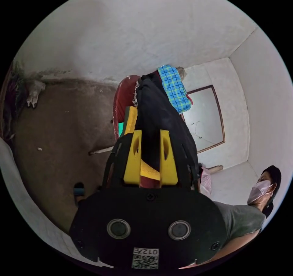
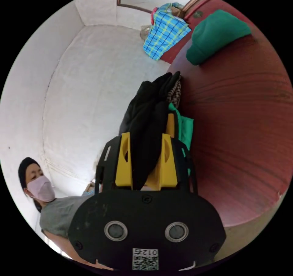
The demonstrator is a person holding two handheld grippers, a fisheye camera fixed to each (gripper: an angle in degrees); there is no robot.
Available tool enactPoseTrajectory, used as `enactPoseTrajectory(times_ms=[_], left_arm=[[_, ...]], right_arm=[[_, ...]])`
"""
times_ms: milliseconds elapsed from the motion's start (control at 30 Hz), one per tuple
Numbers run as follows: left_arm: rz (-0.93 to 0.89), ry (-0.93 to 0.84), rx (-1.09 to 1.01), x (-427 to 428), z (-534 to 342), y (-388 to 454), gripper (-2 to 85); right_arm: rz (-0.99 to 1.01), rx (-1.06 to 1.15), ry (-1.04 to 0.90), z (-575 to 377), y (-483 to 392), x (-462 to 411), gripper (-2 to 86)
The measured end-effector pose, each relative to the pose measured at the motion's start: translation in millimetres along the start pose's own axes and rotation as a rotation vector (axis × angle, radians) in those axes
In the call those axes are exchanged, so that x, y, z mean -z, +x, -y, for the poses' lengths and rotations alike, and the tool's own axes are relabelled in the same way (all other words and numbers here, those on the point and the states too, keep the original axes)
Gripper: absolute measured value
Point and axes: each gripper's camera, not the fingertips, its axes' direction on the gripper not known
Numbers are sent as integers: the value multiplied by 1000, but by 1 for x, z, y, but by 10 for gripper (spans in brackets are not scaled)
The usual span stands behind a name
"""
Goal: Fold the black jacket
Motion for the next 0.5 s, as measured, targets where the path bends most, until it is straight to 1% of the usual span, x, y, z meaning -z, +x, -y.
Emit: enactPoseTrajectory(times_ms=[67, 133, 233, 300, 333, 400, 467, 500], left_arm=[[-36, 9, 16, 4, -2, -1, 135], [-43, 6, 23, 3, -4, -2, 147], [-47, -37, 37, -10, -6, -3, 155], [-41, -62, 45, -22, -3, -3, 146], [-32, -66, 44, -25, -2, -2, 142], [44, -91, 34, -34, 5, 6, 109], [6, -58, 45, -30, 11, 16, 80], [-45, -19, 38, -22, 16, 29, 71]], right_arm=[[-5, -49, -95, -20, 1, 4, 171], [23, -100, -142, -33, 9, 5, 191], [97, -172, -155, -42, 26, 8, 206], [102, -184, -181, -41, 33, 4, 205], [118, -181, -199, -38, 35, 1, 198], [181, -151, -211, -34, 35, -2, 159], [139, -82, -208, -29, 28, 0, 83], [125, -64, -203, -29, 25, 2, 73]])
